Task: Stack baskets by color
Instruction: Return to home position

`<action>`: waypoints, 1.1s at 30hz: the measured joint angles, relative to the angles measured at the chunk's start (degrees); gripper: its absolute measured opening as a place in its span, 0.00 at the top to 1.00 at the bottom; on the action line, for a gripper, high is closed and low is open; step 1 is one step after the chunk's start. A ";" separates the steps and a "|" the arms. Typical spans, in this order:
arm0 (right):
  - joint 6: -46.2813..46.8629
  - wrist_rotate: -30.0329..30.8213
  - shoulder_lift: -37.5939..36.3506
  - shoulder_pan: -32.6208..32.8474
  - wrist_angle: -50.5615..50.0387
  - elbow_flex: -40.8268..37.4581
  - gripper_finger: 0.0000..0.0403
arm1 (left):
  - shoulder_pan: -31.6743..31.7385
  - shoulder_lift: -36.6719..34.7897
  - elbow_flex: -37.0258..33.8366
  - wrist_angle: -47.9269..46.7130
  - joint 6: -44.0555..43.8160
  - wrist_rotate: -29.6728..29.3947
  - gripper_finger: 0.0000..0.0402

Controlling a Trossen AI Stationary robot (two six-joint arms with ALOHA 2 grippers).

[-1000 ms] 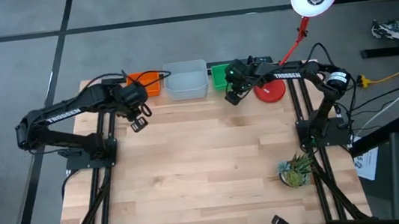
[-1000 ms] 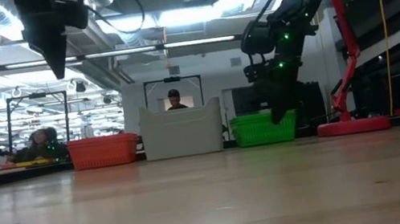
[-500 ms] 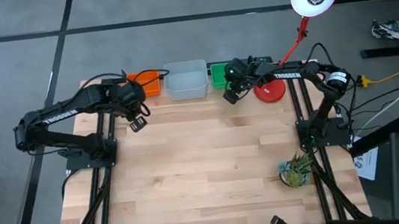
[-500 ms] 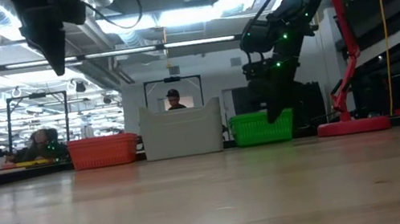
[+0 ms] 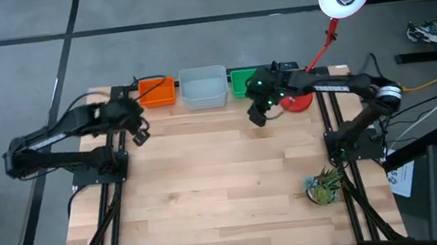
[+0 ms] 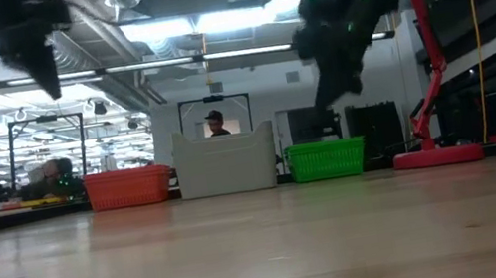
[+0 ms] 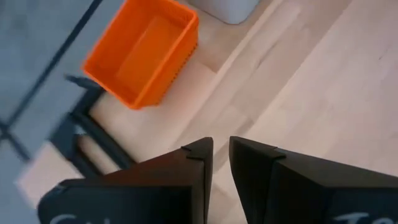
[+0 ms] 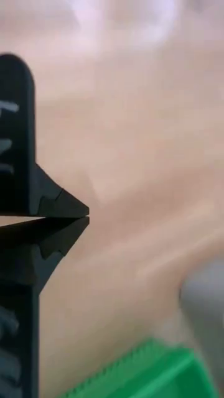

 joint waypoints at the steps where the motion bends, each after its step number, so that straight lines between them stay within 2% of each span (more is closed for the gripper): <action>1: -0.33 -0.85 -1.82 0.77 -0.97 0.00 1.00 | -0.05 -3.08 -2.89 1.70 -1.31 0.59 0.89; 4: 0.04 -1.34 -7.65 3.64 -3.78 0.00 1.00 | -1.22 -13.78 -13.08 11.90 -5.59 5.23 0.89; 7: 1.61 -0.97 -14.80 7.32 -3.94 -1.97 1.00 | -3.35 -22.74 -24.75 27.30 -7.85 9.17 0.90; 10: 5.82 0.81 -23.29 12.15 -2.73 -6.92 1.00 | -5.26 -30.09 -33.83 39.22 -9.87 9.50 0.93; 13: 11.41 5.71 -32.69 18.02 1.53 -14.18 1.00 | -7.52 -34.65 -39.72 45.83 -8.77 9.91 0.96; 18: 18.06 11.07 -47.11 26.49 12.40 -26.46 1.00 | -12.49 -37.99 -46.94 57.47 2.44 9.92 0.99; 22: 19.25 13.26 -55.11 30.83 19.00 -32.67 1.00 | -15.63 -38.53 -52.22 66.97 7.60 9.91 0.99; 33: 16.46 18.26 -64.79 37.87 19.41 -39.04 1.00 | -18.29 -38.86 -54.94 70.49 9.38 9.43 1.00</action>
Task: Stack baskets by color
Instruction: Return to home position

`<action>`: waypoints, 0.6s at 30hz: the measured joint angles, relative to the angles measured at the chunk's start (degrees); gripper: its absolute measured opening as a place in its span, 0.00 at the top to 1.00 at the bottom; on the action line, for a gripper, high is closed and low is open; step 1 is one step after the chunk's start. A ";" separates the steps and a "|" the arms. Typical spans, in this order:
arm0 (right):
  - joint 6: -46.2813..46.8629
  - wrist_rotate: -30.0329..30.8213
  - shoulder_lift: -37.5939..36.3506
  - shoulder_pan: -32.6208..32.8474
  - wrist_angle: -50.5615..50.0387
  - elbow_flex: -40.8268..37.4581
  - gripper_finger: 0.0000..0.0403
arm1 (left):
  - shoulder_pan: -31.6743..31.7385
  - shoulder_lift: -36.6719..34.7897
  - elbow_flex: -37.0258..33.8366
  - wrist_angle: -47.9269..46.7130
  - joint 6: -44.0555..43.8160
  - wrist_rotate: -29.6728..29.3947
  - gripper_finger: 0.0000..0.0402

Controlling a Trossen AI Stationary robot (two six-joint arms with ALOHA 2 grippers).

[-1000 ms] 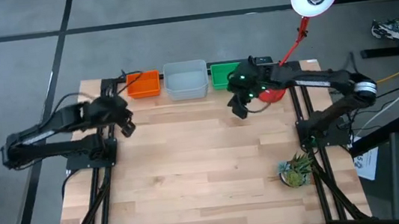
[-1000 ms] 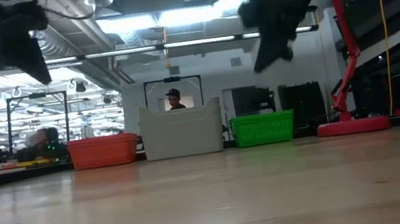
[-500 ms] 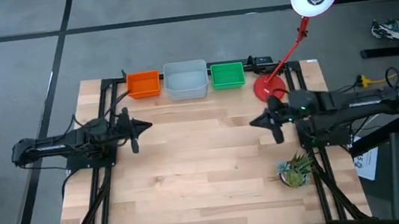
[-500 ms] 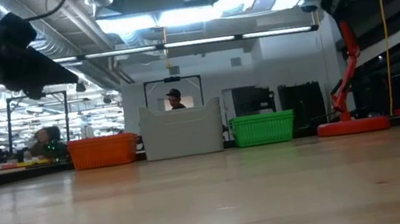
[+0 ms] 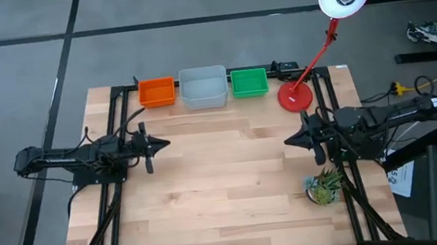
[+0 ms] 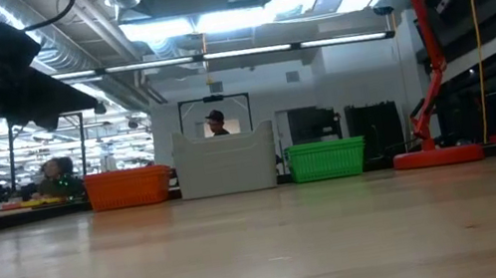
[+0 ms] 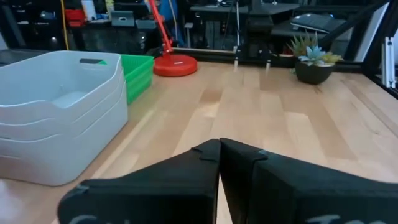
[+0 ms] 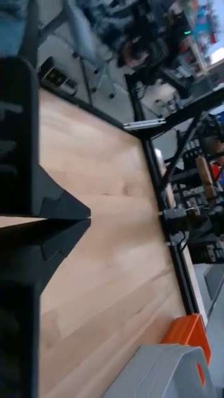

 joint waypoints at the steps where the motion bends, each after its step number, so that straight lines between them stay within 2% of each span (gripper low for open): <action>1: -0.33 0.80 -0.64 0.42 -0.09 -0.65 1.00 | 0.00 0.00 0.00 0.00 0.00 -0.22 1.00; 10: -4.35 13.78 -6.48 2.27 1.38 -9.05 1.00 | 0.00 0.02 0.00 -0.07 0.07 -2.44 1.00; 13: -7.53 13.74 -8.41 2.27 3.64 -12.26 1.00 | 0.00 0.02 0.00 -0.09 0.07 -2.44 0.99; 18: -9.95 10.06 -12.06 2.27 8.04 -15.87 1.00 | 0.00 0.02 0.02 -0.13 0.07 -2.44 0.98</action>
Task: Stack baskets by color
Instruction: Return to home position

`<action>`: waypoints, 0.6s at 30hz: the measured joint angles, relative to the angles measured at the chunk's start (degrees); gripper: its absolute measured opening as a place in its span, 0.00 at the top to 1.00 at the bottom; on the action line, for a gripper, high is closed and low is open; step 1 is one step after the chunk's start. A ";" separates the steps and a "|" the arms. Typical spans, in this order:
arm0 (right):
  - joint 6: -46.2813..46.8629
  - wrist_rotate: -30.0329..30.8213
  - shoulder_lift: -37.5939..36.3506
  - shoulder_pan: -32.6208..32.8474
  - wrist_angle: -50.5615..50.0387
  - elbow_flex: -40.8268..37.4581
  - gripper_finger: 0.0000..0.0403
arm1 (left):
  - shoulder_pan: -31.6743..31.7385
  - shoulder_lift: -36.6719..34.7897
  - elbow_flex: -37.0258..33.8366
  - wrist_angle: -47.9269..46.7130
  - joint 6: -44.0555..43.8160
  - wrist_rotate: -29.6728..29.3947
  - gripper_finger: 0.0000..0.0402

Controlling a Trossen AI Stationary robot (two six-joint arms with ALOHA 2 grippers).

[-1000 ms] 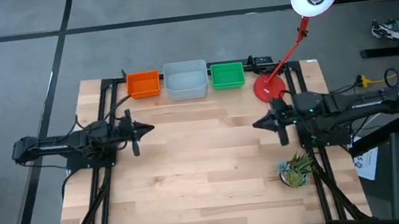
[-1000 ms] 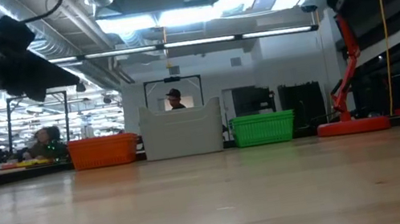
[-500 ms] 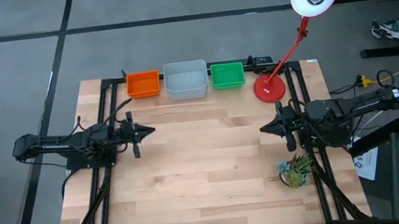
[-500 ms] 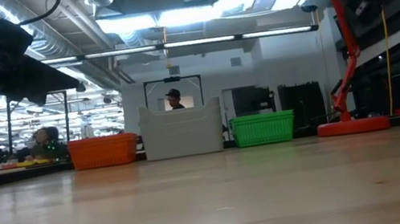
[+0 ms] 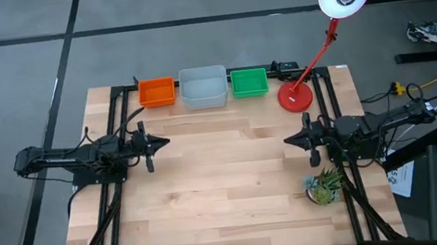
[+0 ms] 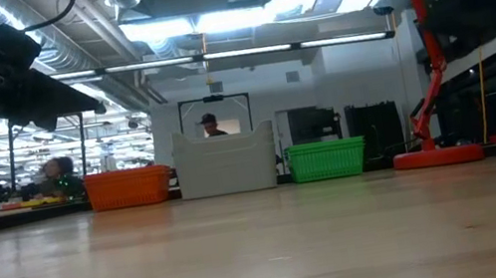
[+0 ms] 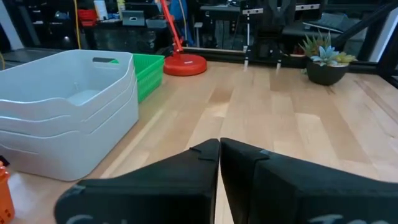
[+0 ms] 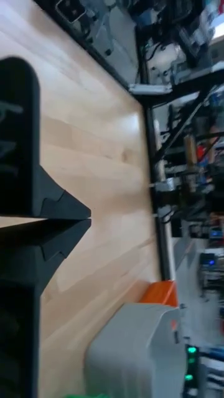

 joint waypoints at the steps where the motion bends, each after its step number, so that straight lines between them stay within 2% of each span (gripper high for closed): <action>1: -0.57 -0.32 -0.75 0.00 0.74 -0.51 1.00 | 0.00 0.00 0.00 -0.02 0.00 0.00 0.98; 7: -3.97 -2.71 -4.96 -0.02 6.01 -4.36 1.00 | 0.00 0.02 0.02 -0.04 -0.02 0.00 1.00; 13: -4.69 -8.93 -7.75 0.00 2.82 -4.77 1.00 | 0.00 0.02 0.02 -0.07 -0.02 0.00 0.99; 18: -6.40 -9.03 -8.05 0.00 2.76 -4.77 1.00 | 0.00 0.06 0.02 -0.07 -0.02 0.00 0.98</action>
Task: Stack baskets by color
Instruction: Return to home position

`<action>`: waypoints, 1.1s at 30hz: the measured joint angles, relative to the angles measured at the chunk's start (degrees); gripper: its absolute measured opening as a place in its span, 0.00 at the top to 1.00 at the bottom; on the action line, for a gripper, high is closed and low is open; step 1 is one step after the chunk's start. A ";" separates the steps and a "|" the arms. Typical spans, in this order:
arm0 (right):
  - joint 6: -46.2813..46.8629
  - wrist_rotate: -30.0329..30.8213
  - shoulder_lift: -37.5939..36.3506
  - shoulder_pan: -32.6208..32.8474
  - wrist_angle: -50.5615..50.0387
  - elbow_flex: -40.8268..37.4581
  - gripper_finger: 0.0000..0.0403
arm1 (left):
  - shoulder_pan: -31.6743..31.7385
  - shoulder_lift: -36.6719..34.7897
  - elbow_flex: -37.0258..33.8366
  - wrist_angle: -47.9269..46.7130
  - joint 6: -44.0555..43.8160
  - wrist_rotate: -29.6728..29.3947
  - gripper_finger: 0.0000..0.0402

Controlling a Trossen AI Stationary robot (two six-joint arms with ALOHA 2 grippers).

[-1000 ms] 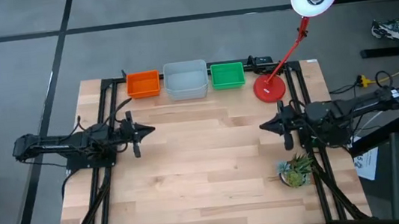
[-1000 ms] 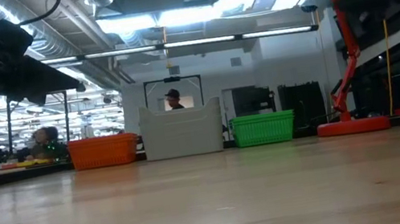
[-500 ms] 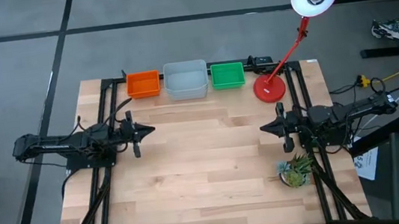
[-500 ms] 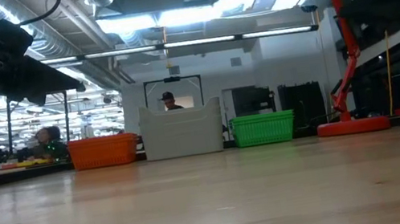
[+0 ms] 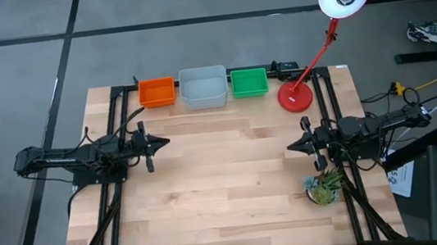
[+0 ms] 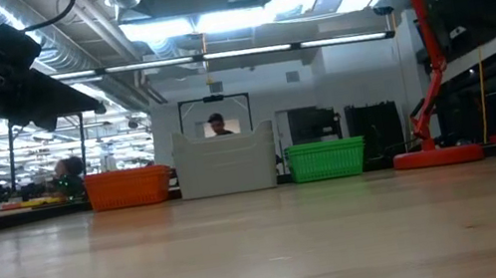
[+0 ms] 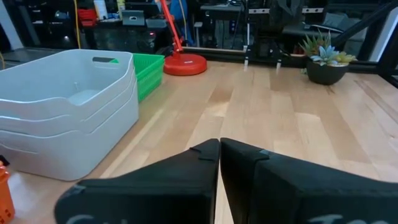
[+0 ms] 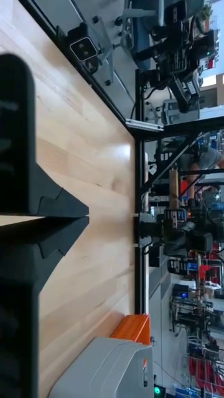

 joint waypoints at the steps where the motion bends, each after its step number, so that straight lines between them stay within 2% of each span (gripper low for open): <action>1: 0.00 0.01 0.00 0.00 -0.01 0.00 1.00 | 0.00 0.01 0.00 0.00 0.00 0.00 0.98; 33: -0.10 0.01 0.02 0.00 -0.04 0.02 1.00 | 0.00 0.01 0.00 0.00 -0.02 0.00 0.98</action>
